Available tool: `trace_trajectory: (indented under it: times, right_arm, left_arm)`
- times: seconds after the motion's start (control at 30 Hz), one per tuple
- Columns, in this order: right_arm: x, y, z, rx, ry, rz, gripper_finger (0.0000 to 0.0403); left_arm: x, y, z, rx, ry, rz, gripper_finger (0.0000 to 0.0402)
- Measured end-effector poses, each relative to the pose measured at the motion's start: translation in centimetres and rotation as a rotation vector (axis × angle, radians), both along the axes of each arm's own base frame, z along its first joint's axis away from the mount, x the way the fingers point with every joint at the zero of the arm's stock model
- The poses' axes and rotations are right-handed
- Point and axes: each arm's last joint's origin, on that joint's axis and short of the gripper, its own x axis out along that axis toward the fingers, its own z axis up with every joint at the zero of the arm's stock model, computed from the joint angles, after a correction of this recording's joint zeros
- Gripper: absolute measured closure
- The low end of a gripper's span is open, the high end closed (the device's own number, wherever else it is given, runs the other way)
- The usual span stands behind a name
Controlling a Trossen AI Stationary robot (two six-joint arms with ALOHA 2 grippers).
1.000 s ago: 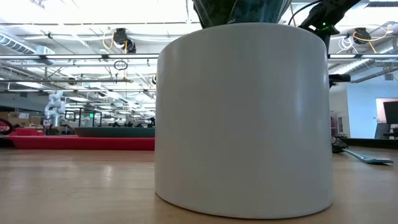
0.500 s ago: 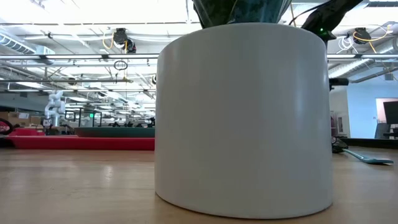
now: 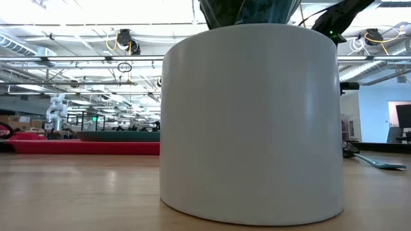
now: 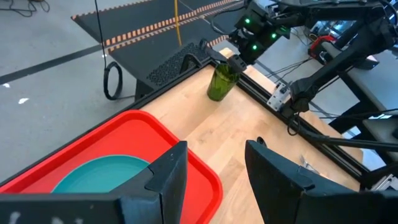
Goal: Pick and place plate/cup/fork/spoon on tray
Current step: Put the green cup on the orange tray to the right of the green plate
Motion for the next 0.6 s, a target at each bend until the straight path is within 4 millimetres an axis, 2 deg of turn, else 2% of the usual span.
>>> trace_trajectory:
  times: [0.13,0.27,0.4,0.53,0.6]
  right_arm:
    - [0.1,0.9,-1.3,0.045,0.023,0.007,0.0255]
    - [0.3,1.5,-1.9,0.070,0.037,0.029,0.0268]
    - [0.7,1.8,-1.8,0.067,0.027,0.024,0.0312]
    - [1.2,2.1,-1.7,0.075,-0.005,0.040,0.0381]
    - [1.4,2.2,-1.7,0.084,-0.019,0.067,0.0395]
  left_arm:
    - [0.0,0.0,0.0,-0.002,-0.001,-0.002,0.0238]
    - [0.0,-0.1,0.0,0.000,0.001,-0.024,0.0238]
    - [0.0,-0.1,0.0,0.008,0.005,-0.044,0.0238]
    - [0.1,-0.2,0.0,0.006,0.005,-0.070,0.0238]
    - [0.1,-0.2,0.0,0.010,0.006,-0.077,0.0238]
